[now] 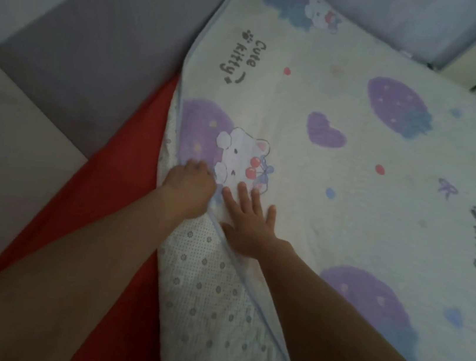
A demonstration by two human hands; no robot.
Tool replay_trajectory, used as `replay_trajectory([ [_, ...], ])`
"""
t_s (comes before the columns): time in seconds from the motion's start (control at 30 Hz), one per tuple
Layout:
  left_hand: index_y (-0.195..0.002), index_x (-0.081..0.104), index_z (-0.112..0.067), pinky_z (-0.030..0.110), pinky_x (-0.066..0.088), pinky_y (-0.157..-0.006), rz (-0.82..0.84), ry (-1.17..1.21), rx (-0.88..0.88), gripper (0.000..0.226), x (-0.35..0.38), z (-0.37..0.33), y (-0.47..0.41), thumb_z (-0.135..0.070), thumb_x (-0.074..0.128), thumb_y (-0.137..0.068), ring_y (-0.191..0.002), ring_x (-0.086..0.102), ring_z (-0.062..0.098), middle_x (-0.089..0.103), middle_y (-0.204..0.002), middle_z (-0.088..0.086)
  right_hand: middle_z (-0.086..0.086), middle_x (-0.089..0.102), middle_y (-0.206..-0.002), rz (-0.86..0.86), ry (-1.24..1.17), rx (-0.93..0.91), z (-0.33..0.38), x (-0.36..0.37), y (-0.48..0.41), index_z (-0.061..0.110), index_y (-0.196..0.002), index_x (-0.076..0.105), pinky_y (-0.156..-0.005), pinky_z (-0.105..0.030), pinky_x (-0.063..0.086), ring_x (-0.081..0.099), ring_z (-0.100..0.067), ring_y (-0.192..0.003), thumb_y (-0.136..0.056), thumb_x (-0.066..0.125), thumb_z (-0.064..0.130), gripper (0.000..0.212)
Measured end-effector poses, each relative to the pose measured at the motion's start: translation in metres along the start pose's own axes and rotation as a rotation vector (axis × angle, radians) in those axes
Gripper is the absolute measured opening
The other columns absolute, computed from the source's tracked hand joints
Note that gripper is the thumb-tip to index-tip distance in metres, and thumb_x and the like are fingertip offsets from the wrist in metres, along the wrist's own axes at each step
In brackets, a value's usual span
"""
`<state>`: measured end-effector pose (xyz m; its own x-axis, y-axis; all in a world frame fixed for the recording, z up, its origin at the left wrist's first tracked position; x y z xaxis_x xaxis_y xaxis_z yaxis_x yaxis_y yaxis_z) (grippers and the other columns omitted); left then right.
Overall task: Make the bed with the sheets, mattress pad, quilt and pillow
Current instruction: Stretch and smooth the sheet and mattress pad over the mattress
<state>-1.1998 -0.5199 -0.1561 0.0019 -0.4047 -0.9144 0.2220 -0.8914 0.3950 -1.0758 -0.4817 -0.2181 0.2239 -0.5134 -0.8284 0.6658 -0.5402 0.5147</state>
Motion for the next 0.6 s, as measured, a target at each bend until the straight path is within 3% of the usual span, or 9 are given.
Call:
replay_trajectory([
  [0.1, -0.12, 0.053, -0.012, 0.036, 0.044, -0.084, 0.089, 0.092, 0.055, 0.033, -0.002, -0.017, 0.028, -0.02, 0.049, -0.088, -0.11, 0.052, 0.025, 0.052, -0.123, 0.008, 0.005, -0.015, -0.16, 0.005, -0.052, 0.011, 0.006, 0.004, 0.031, 0.035, -0.151, 0.001, -0.11, -0.066, 0.002, -0.014, -0.023, -0.147, -0.099, 0.035, 0.037, 0.062],
  [0.17, -0.126, 0.049, -0.012, 0.035, 0.04, -0.095, 0.115, -0.009, 0.122, 0.043, 0.007, -0.022, 0.044, -0.025, 0.054, -0.085, -0.117, 0.048, 0.026, 0.049, -0.131, 0.008, 0.005, -0.016, -0.159, 0.039, -0.064, 0.085, 0.003, 0.008, 0.053, 0.037, -0.151, 0.004, -0.108, -0.07, 0.005, -0.014, -0.024, -0.147, -0.098, 0.04, 0.038, 0.064],
  [0.23, -0.142, 0.03, -0.012, 0.039, 0.027, -0.112, 0.195, -0.101, 0.144, 0.064, 0.028, -0.019, 0.053, -0.027, 0.054, -0.085, -0.136, 0.028, 0.032, 0.027, -0.15, 0.012, 0.004, -0.021, -0.158, 0.094, -0.077, 0.181, -0.002, 0.018, 0.072, 0.043, -0.149, -0.002, -0.105, -0.074, 0.008, -0.018, -0.029, -0.145, -0.094, 0.049, 0.042, 0.075],
  [0.33, -0.15, 0.005, -0.011, 0.043, 0.011, -0.119, 0.247, -0.135, 0.129, 0.085, 0.051, -0.019, 0.053, -0.031, 0.057, -0.085, -0.145, 0.001, 0.036, -0.003, -0.158, 0.013, 0.003, -0.026, -0.157, 0.132, -0.089, 0.225, -0.006, 0.029, 0.075, 0.05, -0.146, -0.009, -0.099, -0.077, 0.014, -0.021, -0.033, -0.144, -0.09, 0.056, 0.045, 0.085],
  [0.43, -0.15, 0.001, -0.009, 0.045, 0.009, -0.119, 0.233, -0.177, 0.104, 0.096, 0.063, -0.024, 0.046, -0.034, 0.064, -0.082, -0.145, -0.001, 0.038, -0.005, -0.158, 0.014, 0.005, -0.024, -0.157, 0.136, -0.1, 0.246, -0.008, 0.03, 0.06, 0.052, -0.144, -0.009, -0.097, -0.079, 0.016, -0.021, -0.033, -0.144, -0.091, 0.058, 0.039, 0.087],
  [0.6, -0.15, 0.004, -0.008, 0.045, 0.01, -0.118, 0.17, -0.177, 0.051, 0.084, 0.073, -0.026, 0.041, -0.022, 0.058, -0.087, -0.145, 0.003, 0.038, 0.0, -0.158, 0.014, 0.007, -0.019, -0.158, 0.098, -0.083, 0.266, -0.011, 0.04, 0.057, 0.053, -0.143, -0.006, -0.095, -0.079, 0.015, -0.019, -0.031, -0.144, -0.097, 0.049, 0.029, 0.076],
])
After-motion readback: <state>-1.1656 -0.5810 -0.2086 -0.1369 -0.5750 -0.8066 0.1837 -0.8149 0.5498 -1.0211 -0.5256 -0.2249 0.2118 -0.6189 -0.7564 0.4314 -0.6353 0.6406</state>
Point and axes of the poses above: each hand's wrist, its own y-axis away from the middle knuckle, its own x-axis out of the palm, z = x × y, the point moved 5 cm from there along -y, towards the middle knuckle
